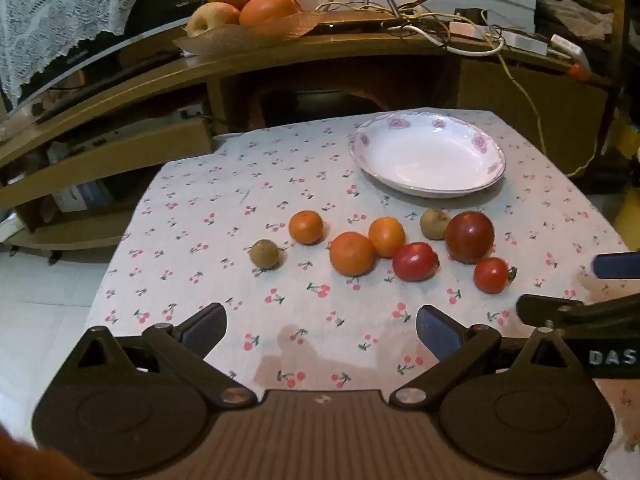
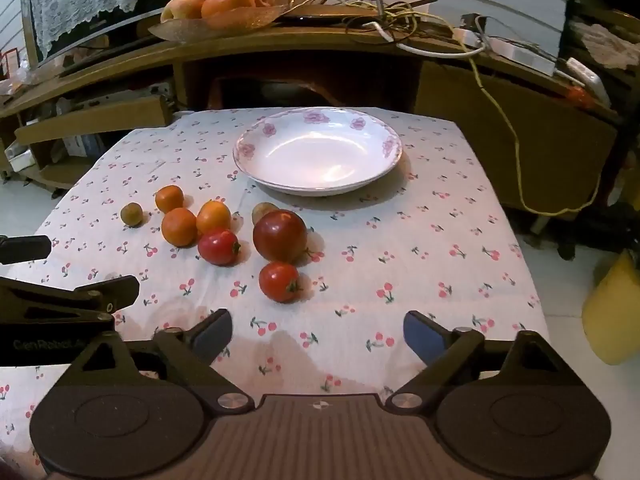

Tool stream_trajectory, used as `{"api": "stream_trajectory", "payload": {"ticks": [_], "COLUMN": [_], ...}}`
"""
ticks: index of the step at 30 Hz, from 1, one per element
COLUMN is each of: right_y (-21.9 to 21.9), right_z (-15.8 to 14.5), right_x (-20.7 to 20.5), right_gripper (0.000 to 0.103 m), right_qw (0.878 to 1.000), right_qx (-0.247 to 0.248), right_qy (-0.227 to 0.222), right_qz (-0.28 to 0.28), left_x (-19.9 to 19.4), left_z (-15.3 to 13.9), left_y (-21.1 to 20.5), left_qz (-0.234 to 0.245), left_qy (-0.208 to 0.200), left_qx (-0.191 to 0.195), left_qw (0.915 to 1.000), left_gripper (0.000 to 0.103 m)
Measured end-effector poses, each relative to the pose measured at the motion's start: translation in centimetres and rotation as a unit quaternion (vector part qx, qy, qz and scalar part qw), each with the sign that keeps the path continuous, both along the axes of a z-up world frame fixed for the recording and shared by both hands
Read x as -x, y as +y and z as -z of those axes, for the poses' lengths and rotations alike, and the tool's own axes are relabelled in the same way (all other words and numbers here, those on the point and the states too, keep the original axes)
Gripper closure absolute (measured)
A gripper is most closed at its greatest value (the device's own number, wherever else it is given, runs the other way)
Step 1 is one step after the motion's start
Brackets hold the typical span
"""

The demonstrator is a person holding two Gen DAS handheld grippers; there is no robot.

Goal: Organize fruits
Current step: 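Move the left gripper to the kiwi while the right gripper moves to a small red tomato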

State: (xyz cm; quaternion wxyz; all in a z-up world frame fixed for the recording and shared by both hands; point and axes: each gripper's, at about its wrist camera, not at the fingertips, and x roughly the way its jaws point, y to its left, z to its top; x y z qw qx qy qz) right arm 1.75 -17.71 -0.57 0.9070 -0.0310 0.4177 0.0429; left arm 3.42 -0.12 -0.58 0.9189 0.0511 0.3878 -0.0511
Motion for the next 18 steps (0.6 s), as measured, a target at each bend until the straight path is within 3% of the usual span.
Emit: {"api": "stream_trajectory", "payload": {"ticks": [8,15,16,18], "right_y": [0.7,1.4,1.0,1.0], "right_z": [1.0,2.7,2.6,2.6], "right_x": [-2.7,-5.5,-5.2,-5.5], "right_gripper": [0.024,0.041,0.042,0.044], "right_qw": [0.999,0.996,0.996,0.996], "right_qx": [-0.005,0.001,-0.038,-0.034], "right_qy": [0.016,0.058,0.06,0.05], "right_qz": [-0.044,-0.061,-0.062,-0.065], "left_x": [-1.7,-3.5,-3.7,-4.0], "left_z": [-0.3,0.4,0.6,1.0], "left_y": [-0.2,1.6,1.8,2.1], "left_qz": [0.059,0.068,0.067,0.071], "left_qy": [-0.008,-0.012,-0.011,-0.01], "left_qx": [-0.052,-0.04,-0.036,-0.036], "left_qw": [0.9969,0.9968,0.9971,0.9968], "left_gripper": [0.0,0.0,0.0,0.0]}}
